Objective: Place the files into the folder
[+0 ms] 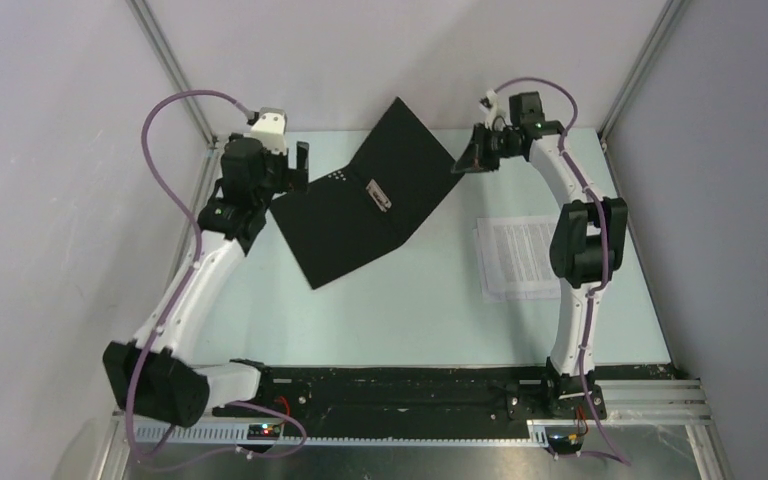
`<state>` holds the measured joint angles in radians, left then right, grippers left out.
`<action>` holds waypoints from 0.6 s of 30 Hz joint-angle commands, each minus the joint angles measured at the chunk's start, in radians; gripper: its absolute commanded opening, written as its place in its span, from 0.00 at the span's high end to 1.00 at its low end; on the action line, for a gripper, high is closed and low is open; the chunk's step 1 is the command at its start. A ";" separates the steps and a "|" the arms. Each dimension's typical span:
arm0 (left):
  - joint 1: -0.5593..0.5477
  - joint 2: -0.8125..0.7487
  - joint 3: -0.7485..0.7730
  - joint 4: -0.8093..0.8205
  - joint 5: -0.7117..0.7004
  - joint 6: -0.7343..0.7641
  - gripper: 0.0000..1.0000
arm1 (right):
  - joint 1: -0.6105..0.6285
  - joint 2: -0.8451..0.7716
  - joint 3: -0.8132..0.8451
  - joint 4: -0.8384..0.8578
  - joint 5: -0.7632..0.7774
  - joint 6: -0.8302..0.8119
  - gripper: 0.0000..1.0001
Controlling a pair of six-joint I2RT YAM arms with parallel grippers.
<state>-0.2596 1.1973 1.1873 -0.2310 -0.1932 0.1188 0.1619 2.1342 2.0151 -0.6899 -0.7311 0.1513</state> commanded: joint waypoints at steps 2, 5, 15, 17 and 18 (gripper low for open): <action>0.161 0.172 0.018 -0.204 0.221 -0.310 0.02 | -0.036 -0.059 -0.113 -0.014 -0.140 0.164 1.00; 0.239 0.302 0.046 -0.217 0.384 -0.411 0.04 | -0.071 -0.071 -0.186 -0.044 -0.151 0.128 0.97; 0.257 0.562 0.136 -0.214 0.555 -0.509 0.07 | -0.127 -0.127 -0.579 -0.145 -0.134 0.000 0.69; 0.257 0.575 0.138 -0.214 0.559 -0.506 0.09 | -0.140 -0.144 -0.588 -0.156 -0.107 -0.002 0.54; 0.257 0.583 0.138 -0.214 0.555 -0.511 0.10 | -0.150 -0.154 -0.579 -0.159 -0.086 -0.002 0.46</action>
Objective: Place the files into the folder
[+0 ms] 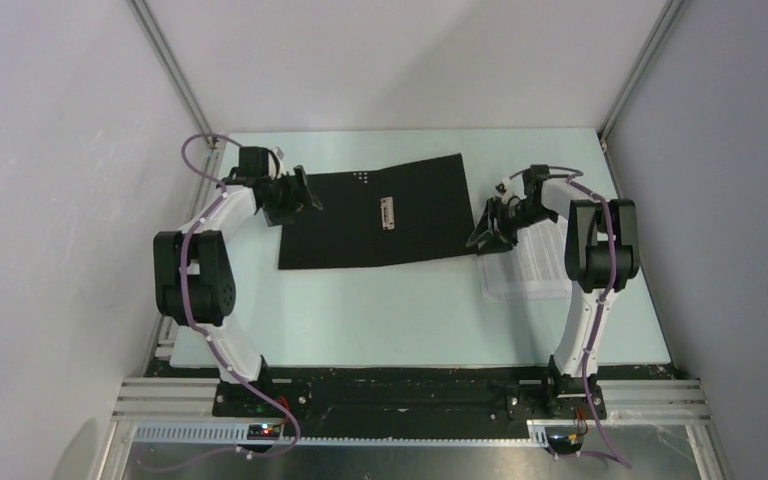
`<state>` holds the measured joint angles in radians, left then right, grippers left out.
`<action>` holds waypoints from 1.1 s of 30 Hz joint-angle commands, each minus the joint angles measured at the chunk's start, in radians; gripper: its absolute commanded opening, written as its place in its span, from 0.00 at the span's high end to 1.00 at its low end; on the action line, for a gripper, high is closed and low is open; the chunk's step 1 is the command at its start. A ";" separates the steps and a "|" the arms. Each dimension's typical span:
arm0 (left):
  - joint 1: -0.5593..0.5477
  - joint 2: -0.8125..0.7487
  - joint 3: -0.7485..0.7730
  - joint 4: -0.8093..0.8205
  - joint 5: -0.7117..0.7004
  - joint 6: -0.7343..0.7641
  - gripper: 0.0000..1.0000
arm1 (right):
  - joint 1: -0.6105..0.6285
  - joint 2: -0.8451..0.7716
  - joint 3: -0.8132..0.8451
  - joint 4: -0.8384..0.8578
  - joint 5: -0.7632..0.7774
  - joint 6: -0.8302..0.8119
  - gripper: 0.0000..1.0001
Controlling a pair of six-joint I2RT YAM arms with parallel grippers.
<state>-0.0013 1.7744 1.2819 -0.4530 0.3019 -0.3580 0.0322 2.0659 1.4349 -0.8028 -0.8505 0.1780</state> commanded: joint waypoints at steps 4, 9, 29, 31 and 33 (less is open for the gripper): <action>-0.002 0.014 0.040 0.008 0.032 -0.043 0.11 | -0.062 -0.093 0.201 -0.094 0.236 -0.074 0.29; -0.002 0.036 0.067 0.010 0.041 -0.043 0.11 | -0.020 -0.090 0.432 -0.099 0.459 -0.132 0.28; 0.182 -0.017 0.014 -0.104 -0.156 -0.004 0.10 | 0.458 0.309 0.826 -0.001 0.518 -0.095 0.41; 0.216 0.006 -0.017 -0.106 -0.103 0.004 0.14 | 0.468 0.320 0.815 0.001 0.514 -0.090 0.41; 0.235 0.038 -0.035 -0.106 0.020 0.027 0.20 | 0.471 0.323 0.801 0.002 0.496 -0.090 0.41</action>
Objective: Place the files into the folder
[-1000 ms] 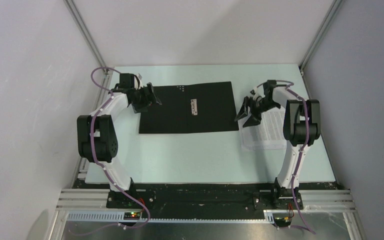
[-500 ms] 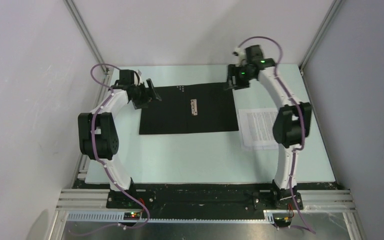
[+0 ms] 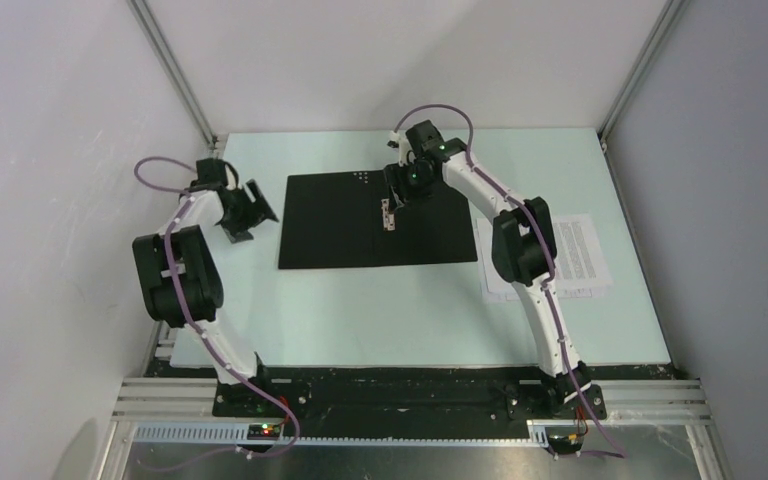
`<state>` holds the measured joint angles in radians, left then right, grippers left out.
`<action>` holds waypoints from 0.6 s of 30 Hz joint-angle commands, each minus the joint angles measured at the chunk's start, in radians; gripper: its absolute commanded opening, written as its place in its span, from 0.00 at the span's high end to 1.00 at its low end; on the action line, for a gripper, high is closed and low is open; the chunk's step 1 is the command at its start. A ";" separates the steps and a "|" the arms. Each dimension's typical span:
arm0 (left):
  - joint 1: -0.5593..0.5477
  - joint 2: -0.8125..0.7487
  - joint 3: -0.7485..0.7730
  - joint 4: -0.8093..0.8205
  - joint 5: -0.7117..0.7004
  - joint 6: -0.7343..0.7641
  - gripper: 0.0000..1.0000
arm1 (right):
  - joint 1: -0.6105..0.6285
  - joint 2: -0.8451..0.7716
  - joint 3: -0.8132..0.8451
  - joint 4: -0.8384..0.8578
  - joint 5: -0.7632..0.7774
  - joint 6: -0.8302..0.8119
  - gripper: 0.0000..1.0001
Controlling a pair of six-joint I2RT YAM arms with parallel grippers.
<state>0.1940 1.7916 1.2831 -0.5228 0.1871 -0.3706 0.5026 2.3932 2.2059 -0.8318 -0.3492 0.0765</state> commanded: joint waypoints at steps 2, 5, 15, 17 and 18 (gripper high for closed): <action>0.048 0.058 -0.034 -0.036 0.206 0.068 0.24 | 0.001 -0.001 0.020 0.030 -0.021 0.005 0.41; 0.053 0.101 -0.036 -0.036 0.218 0.089 0.28 | -0.001 0.002 0.008 0.026 -0.057 -0.034 0.41; 0.048 0.201 -0.033 -0.035 0.370 0.151 0.49 | -0.029 -0.004 -0.039 0.025 -0.098 -0.069 0.42; 0.050 0.214 -0.036 -0.034 0.428 0.158 0.55 | -0.041 -0.004 -0.052 0.025 -0.110 -0.067 0.42; 0.052 0.216 -0.038 -0.034 0.433 0.162 0.56 | -0.052 -0.004 -0.058 0.026 -0.123 -0.064 0.42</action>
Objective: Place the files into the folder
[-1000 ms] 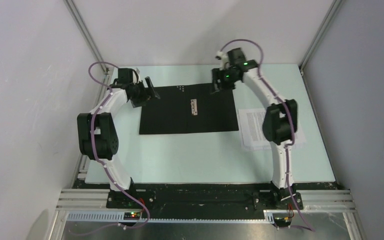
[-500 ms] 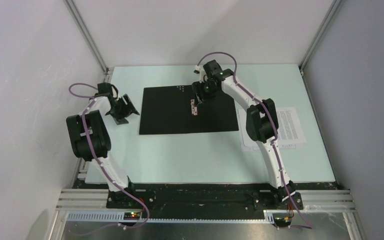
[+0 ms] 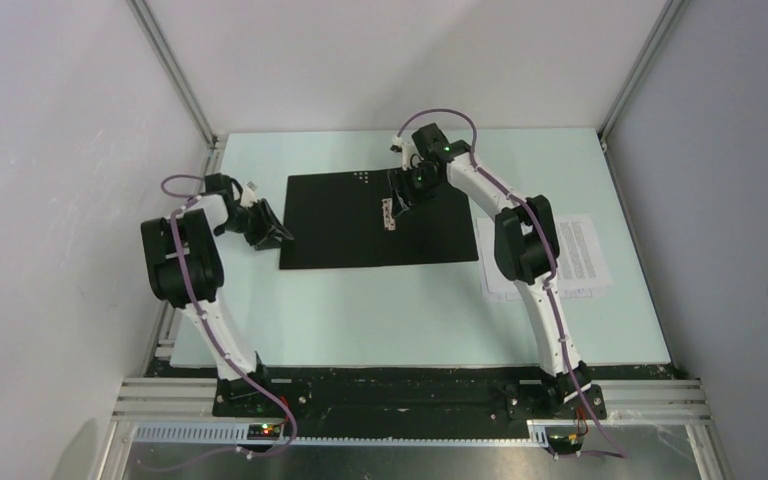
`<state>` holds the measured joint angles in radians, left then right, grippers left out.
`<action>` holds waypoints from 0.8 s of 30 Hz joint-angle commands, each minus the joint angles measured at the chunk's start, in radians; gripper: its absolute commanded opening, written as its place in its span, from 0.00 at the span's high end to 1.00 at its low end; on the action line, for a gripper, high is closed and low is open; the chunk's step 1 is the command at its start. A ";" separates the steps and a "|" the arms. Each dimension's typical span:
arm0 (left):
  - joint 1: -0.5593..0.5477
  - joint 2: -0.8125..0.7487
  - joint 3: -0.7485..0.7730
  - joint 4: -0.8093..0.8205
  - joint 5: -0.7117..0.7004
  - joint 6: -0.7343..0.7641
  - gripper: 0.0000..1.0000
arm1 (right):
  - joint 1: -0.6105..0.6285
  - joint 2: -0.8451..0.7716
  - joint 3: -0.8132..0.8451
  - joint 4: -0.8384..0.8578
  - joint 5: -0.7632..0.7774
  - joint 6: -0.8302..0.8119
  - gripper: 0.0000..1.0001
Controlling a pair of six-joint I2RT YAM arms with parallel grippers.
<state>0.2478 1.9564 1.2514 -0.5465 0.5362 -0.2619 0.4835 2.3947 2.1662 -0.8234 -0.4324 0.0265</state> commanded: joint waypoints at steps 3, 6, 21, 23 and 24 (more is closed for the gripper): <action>0.000 0.050 -0.012 -0.011 0.107 0.060 0.64 | -0.059 -0.002 -0.043 0.019 -0.059 -0.006 0.42; 0.004 0.047 -0.021 -0.011 0.131 0.072 0.82 | -0.073 0.004 -0.056 0.016 -0.077 0.000 0.41; 0.003 -0.183 -0.283 -0.073 0.153 0.084 1.00 | -0.098 -0.032 -0.179 -0.003 -0.111 -0.023 0.43; 0.002 -0.232 -0.358 -0.086 0.147 0.097 1.00 | -0.098 -0.041 -0.197 -0.005 -0.121 -0.020 0.44; 0.002 -0.261 -0.384 -0.091 0.141 0.103 1.00 | -0.098 -0.044 -0.203 -0.006 -0.131 -0.014 0.44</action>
<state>0.2508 1.8111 0.9600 -0.5739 0.7288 -0.2192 0.3878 2.3878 2.0041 -0.8124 -0.5442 0.0216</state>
